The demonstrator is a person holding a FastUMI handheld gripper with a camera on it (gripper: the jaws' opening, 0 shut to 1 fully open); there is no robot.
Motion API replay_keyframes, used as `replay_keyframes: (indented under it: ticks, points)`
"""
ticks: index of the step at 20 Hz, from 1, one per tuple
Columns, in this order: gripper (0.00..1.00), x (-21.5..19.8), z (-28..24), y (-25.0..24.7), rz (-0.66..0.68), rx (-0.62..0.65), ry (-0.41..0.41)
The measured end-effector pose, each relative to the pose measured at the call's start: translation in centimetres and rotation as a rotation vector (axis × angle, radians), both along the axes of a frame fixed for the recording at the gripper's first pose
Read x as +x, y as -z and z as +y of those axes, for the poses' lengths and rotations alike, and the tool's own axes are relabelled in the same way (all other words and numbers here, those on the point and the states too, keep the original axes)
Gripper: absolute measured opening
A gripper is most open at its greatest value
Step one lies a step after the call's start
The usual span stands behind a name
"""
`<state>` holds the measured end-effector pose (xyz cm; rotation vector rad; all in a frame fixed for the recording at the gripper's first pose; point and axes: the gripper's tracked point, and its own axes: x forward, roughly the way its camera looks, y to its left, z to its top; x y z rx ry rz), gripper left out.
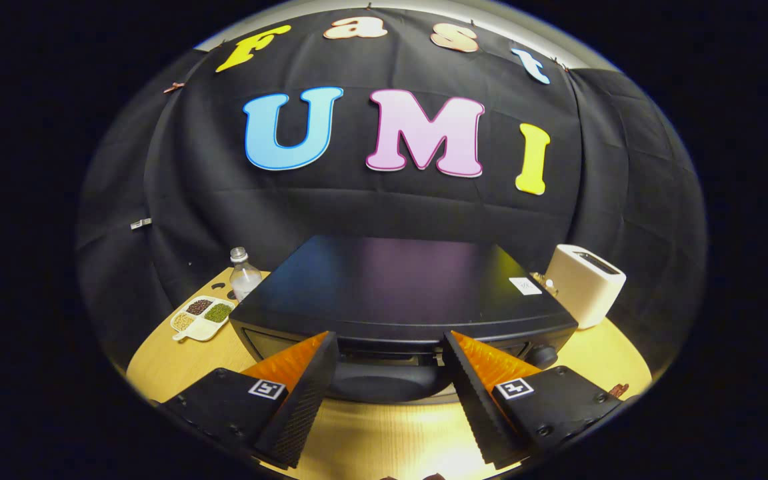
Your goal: Open the toaster oven, put the food inside, and close the toaster oven door.
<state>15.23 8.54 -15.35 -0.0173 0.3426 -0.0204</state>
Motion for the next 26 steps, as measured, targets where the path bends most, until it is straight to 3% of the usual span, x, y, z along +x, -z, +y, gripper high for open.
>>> replay_keyframes:
  ticks: [12, 26]
  points:
    - [0.98, -2.8, 0.2, 0.6, 0.042, 0.028, -0.027]
    - [0.98, -10.3, 0.5, 5.6, 0.115, 0.018, -0.055]
